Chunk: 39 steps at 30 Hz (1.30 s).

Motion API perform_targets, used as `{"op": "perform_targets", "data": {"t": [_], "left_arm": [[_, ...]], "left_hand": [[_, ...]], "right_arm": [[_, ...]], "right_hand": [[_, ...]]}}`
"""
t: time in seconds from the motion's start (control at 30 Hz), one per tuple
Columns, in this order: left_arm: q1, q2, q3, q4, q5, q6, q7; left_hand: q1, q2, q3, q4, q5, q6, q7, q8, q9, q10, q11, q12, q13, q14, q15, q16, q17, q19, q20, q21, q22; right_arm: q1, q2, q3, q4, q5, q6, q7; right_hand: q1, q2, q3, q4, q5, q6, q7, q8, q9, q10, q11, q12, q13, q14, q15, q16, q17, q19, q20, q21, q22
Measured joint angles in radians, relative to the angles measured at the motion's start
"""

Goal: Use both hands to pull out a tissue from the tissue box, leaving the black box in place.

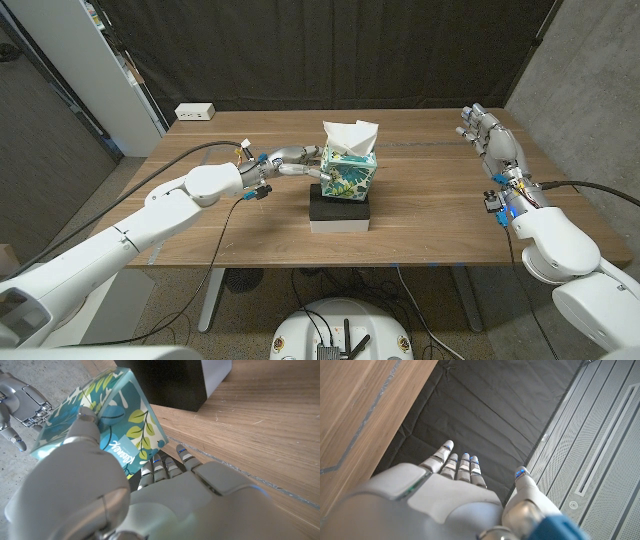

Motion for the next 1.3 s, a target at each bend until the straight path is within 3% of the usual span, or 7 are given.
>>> {"op": "perform_targets", "data": {"t": [0.07, 0.17, 0.3, 0.43, 0.67, 0.93, 1.3], "left_arm": [[-0.001, -0.001, 0.001, 0.0, 0.0, 0.0, -0.001], [-0.004, -0.003, 0.002, 0.002, 0.001, 0.0, -0.003], [-0.007, -0.006, 0.005, 0.008, 0.001, 0.0, -0.006], [-0.012, -0.011, 0.007, 0.017, 0.001, -0.001, -0.01], [-0.022, -0.018, 0.013, 0.03, 0.001, -0.008, -0.019], [-0.037, -0.026, 0.02, 0.044, 0.002, -0.011, -0.029], [-0.051, -0.033, 0.029, 0.051, 0.008, -0.011, -0.037]], "left_hand": [[-0.001, -0.001, 0.0, 0.0, 0.0, -0.003, 0.0, 0.031, 0.0, 0.0, 0.0, 0.0, 0.0, 0.0, 0.0, 0.0, 0.0, 0.0, 0.0, 0.0, 0.0], [-0.001, -0.001, 0.0, 0.0, 0.0, -0.003, 0.0, 0.031, 0.0, 0.0, 0.0, 0.0, 0.0, 0.0, 0.0, 0.0, 0.0, 0.0, 0.0, 0.0, 0.0], [-0.001, -0.001, 0.0, 0.0, 0.0, -0.003, 0.0, 0.031, 0.0, 0.0, 0.0, 0.0, 0.0, 0.0, 0.0, 0.0, 0.0, 0.0, 0.0, 0.0, 0.0], [-0.001, -0.001, 0.0, 0.0, 0.0, -0.003, 0.0, 0.035, 0.0, 0.0, 0.0, 0.0, 0.0, 0.0, 0.0, 0.0, 0.0, 0.0, 0.0, 0.0, 0.0], [0.0, -0.001, 0.0, 0.0, 0.0, -0.003, 0.0, 0.037, 0.0, 0.0, 0.0, 0.0, 0.0, 0.0, 0.0, 0.0, 0.0, 0.0, 0.0, 0.0, 0.0], [0.002, 0.002, 0.0, 0.0, 0.0, -0.003, 0.0, 0.038, 0.0, 0.0, 0.0, 0.0, 0.0, 0.0, 0.0, 0.0, 0.0, 0.0, 0.0, 0.0, 0.0], [-0.001, 0.005, 0.002, 0.002, 0.0, -0.004, 0.0, 0.038, 0.0, 0.0, 0.0, 0.0, 0.0, 0.0, 0.0, 0.0, 0.0, 0.0, 0.0, 0.0, 0.0]], "right_arm": [[0.0, -0.001, 0.005, -0.007, -0.008, -0.014, 0.004], [0.001, -0.006, 0.009, -0.013, -0.025, -0.03, 0.006], [0.005, -0.01, 0.011, -0.016, -0.055, -0.038, 0.007], [0.012, -0.01, 0.008, -0.011, -0.103, -0.032, 0.001], [0.015, -0.015, -0.003, -0.022, -0.23, -0.049, -0.033], [0.013, -0.03, -0.034, -0.066, -0.471, -0.16, -0.093], [0.027, -0.052, -0.129, -0.104, -0.841, -0.357, -0.173]], "right_hand": [[0.0, 0.0, 0.0, 0.0, 0.0, 0.0, 0.0, 0.0, 0.0, -0.004, -0.004, 0.0, 0.0, 0.0, 0.0, 0.0, 0.0, 0.0, 0.0, -0.004, 0.0], [0.0, 0.0, 0.0, 0.0, 0.003, -0.004, -0.004, 0.0, 0.0, -0.005, -0.005, 0.001, 0.0, 0.002, 0.002, 0.001, -0.001, 0.008, 0.008, -0.008, 0.0], [0.012, -0.012, 0.014, -0.006, 0.004, 0.037, -0.004, 0.015, 0.0, 0.051, 0.004, 0.02, 0.0, 0.05, 0.018, 0.021, -0.003, 0.057, 0.032, -0.008, 0.0], [0.023, -0.001, 0.014, -0.006, 0.004, 0.051, -0.004, 0.021, 0.0, 0.061, 0.007, 0.02, 0.0, 0.059, 0.015, 0.023, 0.0, 0.063, 0.038, -0.008, 0.0], [0.032, 0.008, 0.026, -0.01, 0.004, 0.043, -0.011, 0.013, 0.0, 0.048, -0.013, 0.015, 0.0, 0.034, -0.009, 0.023, 0.0, 0.042, -0.001, -0.025, 0.0], [0.032, 0.008, 0.033, -0.003, 0.004, 0.04, -0.025, 0.013, 0.0, 0.038, -0.027, 0.011, 0.0, 0.024, -0.034, 0.016, 0.004, 0.037, -0.013, -0.036, 0.0], [0.032, 0.008, 0.039, 0.002, 0.004, 0.047, -0.043, 0.013, 0.0, 0.056, -0.042, 0.011, 0.0, 0.044, -0.032, 0.02, 0.002, 0.061, -0.015, -0.036, 0.0]]}}
